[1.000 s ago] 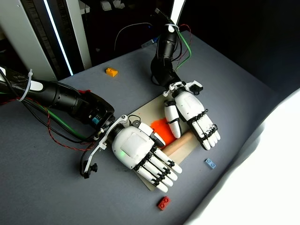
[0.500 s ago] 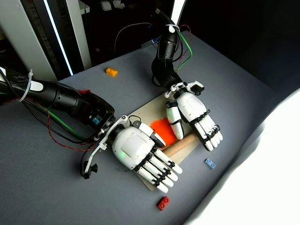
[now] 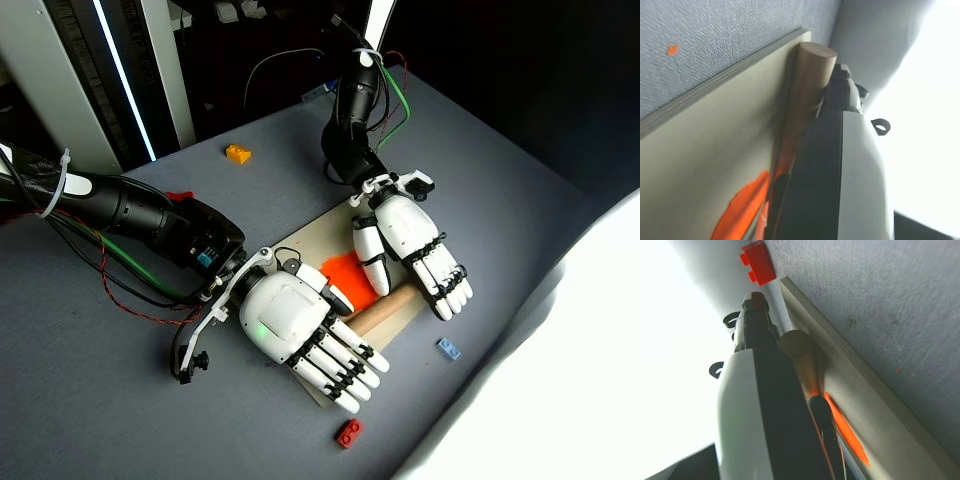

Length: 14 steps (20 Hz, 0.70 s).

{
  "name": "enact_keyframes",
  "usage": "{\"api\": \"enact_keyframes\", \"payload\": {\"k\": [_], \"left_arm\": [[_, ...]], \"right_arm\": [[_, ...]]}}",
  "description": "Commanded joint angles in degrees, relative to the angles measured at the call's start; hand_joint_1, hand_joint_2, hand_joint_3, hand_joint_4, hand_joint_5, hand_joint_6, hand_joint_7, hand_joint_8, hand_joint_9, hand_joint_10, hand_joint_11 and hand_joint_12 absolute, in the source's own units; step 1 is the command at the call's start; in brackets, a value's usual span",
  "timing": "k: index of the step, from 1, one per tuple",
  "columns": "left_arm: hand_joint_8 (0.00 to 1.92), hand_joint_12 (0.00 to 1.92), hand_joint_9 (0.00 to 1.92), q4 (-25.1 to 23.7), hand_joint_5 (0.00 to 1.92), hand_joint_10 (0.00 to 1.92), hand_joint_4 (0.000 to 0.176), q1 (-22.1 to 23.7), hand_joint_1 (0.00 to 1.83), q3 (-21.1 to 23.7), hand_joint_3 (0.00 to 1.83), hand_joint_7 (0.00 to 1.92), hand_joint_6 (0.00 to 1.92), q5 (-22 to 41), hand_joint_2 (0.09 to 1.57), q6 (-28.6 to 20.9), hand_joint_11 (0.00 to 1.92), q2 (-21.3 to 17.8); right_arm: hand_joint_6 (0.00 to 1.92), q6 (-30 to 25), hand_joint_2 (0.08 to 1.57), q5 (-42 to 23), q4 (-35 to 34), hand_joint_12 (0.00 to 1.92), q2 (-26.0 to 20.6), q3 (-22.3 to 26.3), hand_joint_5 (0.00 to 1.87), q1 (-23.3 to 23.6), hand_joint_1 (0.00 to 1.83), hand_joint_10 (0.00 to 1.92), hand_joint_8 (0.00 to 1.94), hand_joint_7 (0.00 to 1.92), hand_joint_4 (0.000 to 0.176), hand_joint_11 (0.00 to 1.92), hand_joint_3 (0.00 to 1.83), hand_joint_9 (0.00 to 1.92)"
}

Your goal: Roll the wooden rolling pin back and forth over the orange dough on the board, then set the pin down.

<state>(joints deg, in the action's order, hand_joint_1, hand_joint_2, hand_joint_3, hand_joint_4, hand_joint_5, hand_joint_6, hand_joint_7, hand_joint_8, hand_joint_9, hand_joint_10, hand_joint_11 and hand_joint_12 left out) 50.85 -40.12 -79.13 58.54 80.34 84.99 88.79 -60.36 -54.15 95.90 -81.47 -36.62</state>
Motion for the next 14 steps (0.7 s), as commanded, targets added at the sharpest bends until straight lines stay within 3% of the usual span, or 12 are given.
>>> {"api": "enact_keyframes", "payload": {"k": [1, 4, 5, 6, 10, 14], "left_arm": [[0.01, 0.0, 0.0, -2.2, 0.04, 0.0, 0.0, 0.0, 0.0, 0.2, 0.01, 0.02, 0.02, 4.8, 1.56, 0.3, 0.0, -0.6], [0.01, 0.01, 0.07, -1.8, 0.11, 0.01, 0.0, 0.0, 0.0, 1.0, 0.0, 0.11, 0.02, 4.4, 1.56, 0.8, 0.01, -1.1], [0.0, 0.02, 0.1, -1.8, 0.13, 0.01, 0.0, -0.1, 0.0, 1.1, 0.0, 0.16, 0.01, 4.3, 1.56, 0.9, 0.03, -1.2], [0.02, 0.2, 0.16, -1.8, 0.19, 0.0, 0.0, -0.2, 0.0, 1.3, 0.0, 0.2, 0.0, 4.2, 1.56, 0.9, 0.0, -1.3], [0.02, 0.49, 0.26, -1.8, 0.27, 0.02, 0.0, -0.7, 0.0, 2.4, 0.0, 0.31, 0.01, 4.2, 1.56, 0.9, 0.0, -1.6], [0.01, 0.59, 0.31, -1.9, 0.3, 0.02, 0.0, -2.3, 0.0, 4.3, 0.0, 0.37, 0.01, 8.3, 1.56, -0.2, 0.0, -1.9]], "right_arm": [[0.01, -0.1, 1.57, -5.4, 3.5, 0.0, -0.3, -0.3, 0.08, 0.5, 0.0, 0.02, 0.01, 0.08, 0.0, 0.0, 0.06, 0.04], [0.03, -0.1, 1.57, -6.1, 3.5, 0.01, -0.2, -0.1, 0.16, 0.5, 0.0, 0.03, 0.02, 0.17, 0.0, 0.03, 0.05, 0.12], [0.01, -0.2, 1.56, -6.6, 3.5, 0.15, -0.2, 0.1, 0.2, 0.4, 0.0, 0.01, 0.01, 0.21, 0.0, 0.0, 0.06, 0.16], [0.01, -0.4, 1.56, -6.7, 3.5, 0.22, -0.2, 0.3, 0.23, 0.4, 0.0, 0.01, 0.01, 0.22, 0.0, 0.0, 0.05, 0.18], [0.03, -0.3, 1.57, -7.0, 3.5, 0.56, -0.3, 1.2, 0.35, 0.0, 0.0, 0.03, 0.02, 0.36, 0.0, 0.0, 0.04, 0.29], [0.03, -0.2, 1.57, -7.9, 3.5, 0.65, -0.3, 1.7, 0.38, -0.2, 0.0, 0.02, 0.01, 0.4, 0.0, 0.0, 0.03, 0.32]]}}
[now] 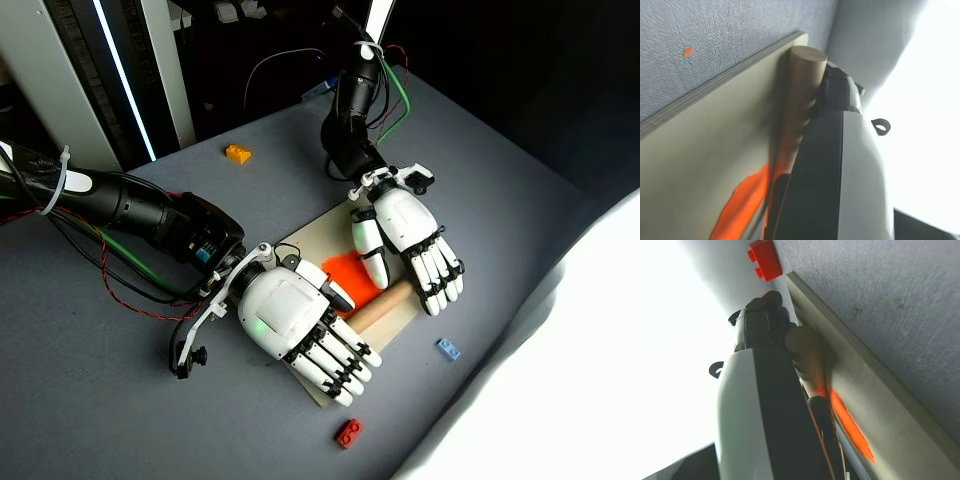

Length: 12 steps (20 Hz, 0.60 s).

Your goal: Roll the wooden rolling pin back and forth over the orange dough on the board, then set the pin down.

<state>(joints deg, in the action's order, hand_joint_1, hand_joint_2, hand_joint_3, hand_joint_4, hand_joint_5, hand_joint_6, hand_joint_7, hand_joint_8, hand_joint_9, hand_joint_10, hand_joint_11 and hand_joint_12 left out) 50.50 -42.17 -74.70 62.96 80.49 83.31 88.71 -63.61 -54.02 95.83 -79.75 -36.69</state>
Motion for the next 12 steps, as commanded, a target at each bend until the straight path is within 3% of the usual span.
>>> {"api": "enact_keyframes", "payload": {"k": [1, 12], "left_arm": [[0.01, 0.61, 0.32, -1.6, 0.31, 0.02, 0.0, -0.5, 0.0, 0.2, 0.0, 0.37, 0.01, 4.4, 1.56, -0.6, 0.0, -0.2], [0.01, 0.56, 0.32, -4.3, 0.31, 0.01, 0.0, -4.3, 0.0, 2.7, 0.0, 0.38, 0.01, 9.7, 1.56, -2.7, 0.0, 0.1]], "right_arm": [[0.03, -0.1, 1.57, -5.0, 3.4, 0.69, -0.2, 0.2, 0.39, -0.2, 0.0, 0.02, 0.01, 0.41, 0.0, 0.0, 0.03, 0.33], [0.01, -0.1, 1.57, -9.0, 5.5, 0.68, -0.5, 3.4, 0.38, -1.4, 0.0, 0.01, 0.0, 0.39, 0.0, 0.0, 0.04, 0.32]]}}
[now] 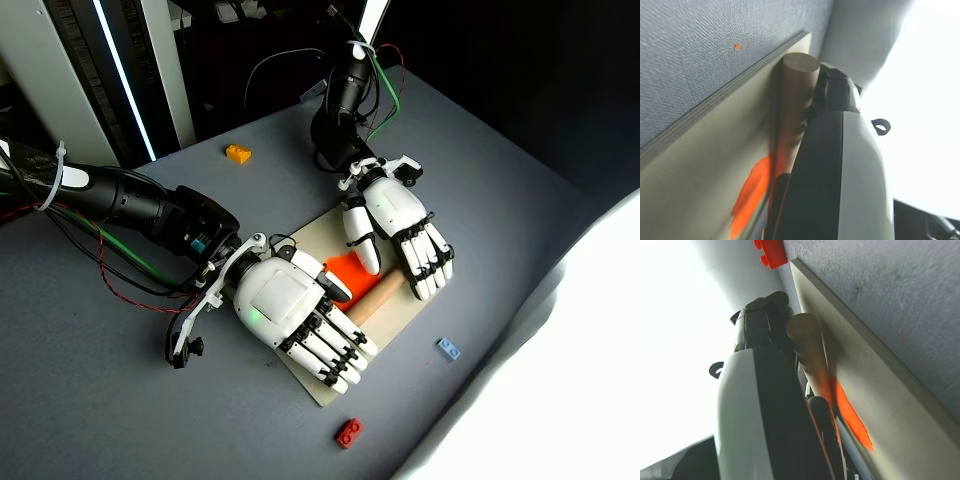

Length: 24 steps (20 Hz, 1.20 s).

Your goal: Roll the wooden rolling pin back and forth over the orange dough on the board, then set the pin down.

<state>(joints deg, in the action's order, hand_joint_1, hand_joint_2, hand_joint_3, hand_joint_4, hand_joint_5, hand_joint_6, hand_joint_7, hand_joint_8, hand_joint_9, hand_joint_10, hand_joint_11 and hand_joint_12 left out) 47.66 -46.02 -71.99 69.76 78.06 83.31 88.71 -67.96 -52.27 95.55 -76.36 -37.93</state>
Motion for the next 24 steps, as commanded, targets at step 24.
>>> {"api": "enact_keyframes", "payload": {"k": [24], "left_arm": [[0.0, 0.56, 0.31, -4.3, 0.27, 0.0, 0.0, -3.5, 0.0, 5.0, 0.0, 0.34, 0.0, 10.8, 1.55, 0.0, 0.0, 0.2]], "right_arm": [[0.01, 0.2, 1.57, -4.2, 2.1, 0.51, -1.4, 3.0, 0.29, -1.0, 0.0, 0.0, 0.0, 0.37, 0.0, 0.0, 0.03, 0.32]]}}
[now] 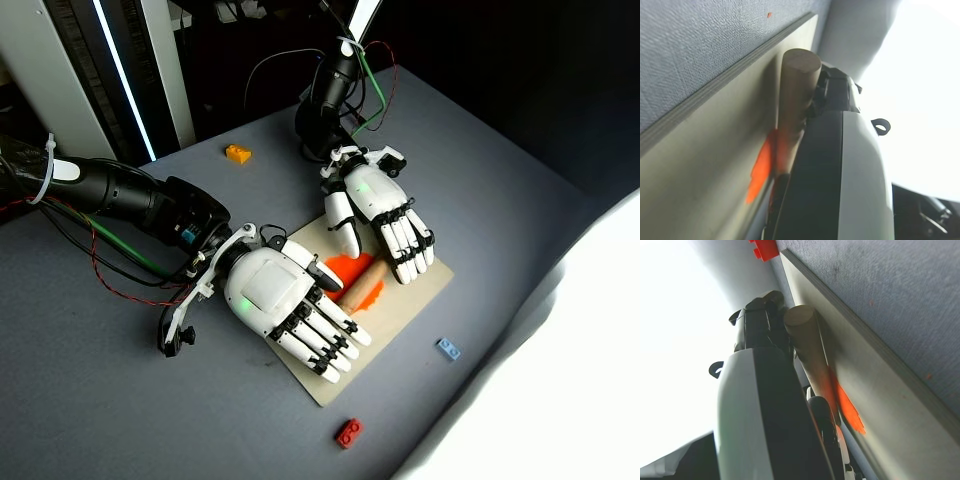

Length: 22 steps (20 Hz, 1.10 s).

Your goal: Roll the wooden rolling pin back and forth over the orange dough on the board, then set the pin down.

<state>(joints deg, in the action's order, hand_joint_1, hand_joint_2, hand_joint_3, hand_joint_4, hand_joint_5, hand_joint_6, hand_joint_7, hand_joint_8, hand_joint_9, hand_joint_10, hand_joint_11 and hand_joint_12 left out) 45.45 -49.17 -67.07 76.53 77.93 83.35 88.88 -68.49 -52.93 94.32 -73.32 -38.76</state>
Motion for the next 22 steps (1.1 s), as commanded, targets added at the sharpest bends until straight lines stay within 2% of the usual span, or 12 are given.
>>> {"api": "enact_keyframes", "payload": {"k": [1, 3, 4, 7, 10, 13, 15, 17, 18, 22], "left_arm": [[0.0, 0.55, 0.3, -1.9, 0.26, 0.0, 0.0, -0.4, 0.0, 0.2, 0.0, 0.33, 0.0, 4.0, 1.55, 0.2, 0.0, 0.2], [0.0, 0.51, 0.28, -1.8, 0.27, 0.0, 0.0, -0.5, 0.0, 0.6, 0.0, 0.32, 0.0, 4.4, 1.55, 0.1, 0.0, 0.2], [0.0, 0.54, 0.29, -1.6, 0.27, 0.0, 0.0, -0.6, 0.0, 0.9, 0.0, 0.32, 0.0, 4.7, 1.55, 0.1, 0.0, 0.2], [0.01, 0.57, 0.3, -1.1, 0.28, 0.01, 0.0, -0.8, 0.0, 1.8, 0.0, 0.34, 0.0, 5.1, 1.57, 0.2, 0.0, 0.2], [0.0, 0.41, 0.24, -0.5, 0.24, 0.0, 0.0, -0.9, 0.0, 2.6, 0.0, 0.28, 0.0, 6.2, 1.56, 1.3, 0.0, 0.2], [0.01, 0.52, 0.27, 0.4, 0.27, 0.01, 0.0, -0.9, 0.0, 3.3, 0.0, 0.32, 0.01, 7.6, 1.57, 2.0, 0.0, 0.4], [0.0, 0.41, 0.25, 1.0, 0.25, 0.0, 0.0, -0.9, 0.0, 4.1, 0.01, 0.3, 0.0, 8.7, 1.57, 2.7, 0.0, 0.4], [0.0, 0.4, 0.25, 1.1, 0.24, 0.0, 0.0, -1.0, 0.0, 4.4, 0.0, 0.3, 0.0, 9.0, 1.56, 2.8, 0.0, 0.3], [0.01, 0.47, 0.28, 1.2, 0.27, 0.01, 0.0, -1.0, 0.0, 4.8, 0.0, 0.32, 0.01, 9.3, 1.56, 3.0, 0.0, 0.3], [0.0, 0.48, 0.28, 1.6, 0.27, 0.01, 0.0, -1.4, 0.0, 6.3, 0.0, 0.32, 0.01, 10.5, 1.56, 3.4, 0.0, 0.2]], "right_arm": [[0.01, 0.2, 1.57, -4.0, 2.8, 0.59, -0.3, 0.3, 0.3, -0.4, 0.0, 0.01, 0.0, 0.38, 0.0, 0.0, 0.04, 0.34], [0.01, 0.4, 1.57, -4.8, 3.1, 0.56, -0.4, 0.6, 0.31, -0.5, 0.0, 0.0, 0.0, 0.37, 0.0, 0.0, 0.03, 0.31], [0.01, 0.5, 1.57, -5.2, 3.2, 0.48, -0.5, 0.7, 0.31, -0.6, 0.0, 0.01, 0.0, 0.36, 0.0, 0.0, 0.02, 0.29], [0.0, 0.6, 1.57, -6.0, 3.3, 0.55, -0.7, 0.8, 0.31, -0.8, 0.0, 0.01, 0.0, 0.35, 0.0, 0.0, 0.01, 0.31], [0.0, 0.6, 1.57, -6.8, 4.7, 0.57, -1.1, 1.3, 0.31, -1.4, 0.0, 0.01, 0.0, 0.37, 0.0, 0.0, 0.01, 0.33], [0.0, 0.8, 1.57, -7.9, 6.1, 0.53, -1.3, 1.9, 0.29, -1.9, 0.0, 0.0, 0.0, 0.35, 0.0, 0.0, 0.02, 0.3], [0.01, 1.5, 1.57, -9.3, 6.5, 0.5, -1.5, 2.6, 0.31, -2.3, 0.0, 0.0, 0.0, 0.37, 0.0, 0.0, 0.03, 0.32], [0.0, 1.7, 1.57, -9.6, 6.5, 0.52, -1.5, 2.6, 0.31, -2.4, 0.0, 0.01, 0.0, 0.37, 0.0, 0.0, 0.03, 0.32], [0.0, 1.8, 1.57, -9.9, 6.5, 0.52, -1.5, 2.7, 0.3, -2.4, 0.0, 0.0, 0.0, 0.36, 0.0, 0.0, 0.03, 0.32], [0.01, 2.1, 1.57, -10.9, 6.5, 0.46, -1.6, 3.1, 0.33, -2.6, 0.0, 0.0, 0.01, 0.38, 0.0, 0.0, 0.02, 0.3]]}}
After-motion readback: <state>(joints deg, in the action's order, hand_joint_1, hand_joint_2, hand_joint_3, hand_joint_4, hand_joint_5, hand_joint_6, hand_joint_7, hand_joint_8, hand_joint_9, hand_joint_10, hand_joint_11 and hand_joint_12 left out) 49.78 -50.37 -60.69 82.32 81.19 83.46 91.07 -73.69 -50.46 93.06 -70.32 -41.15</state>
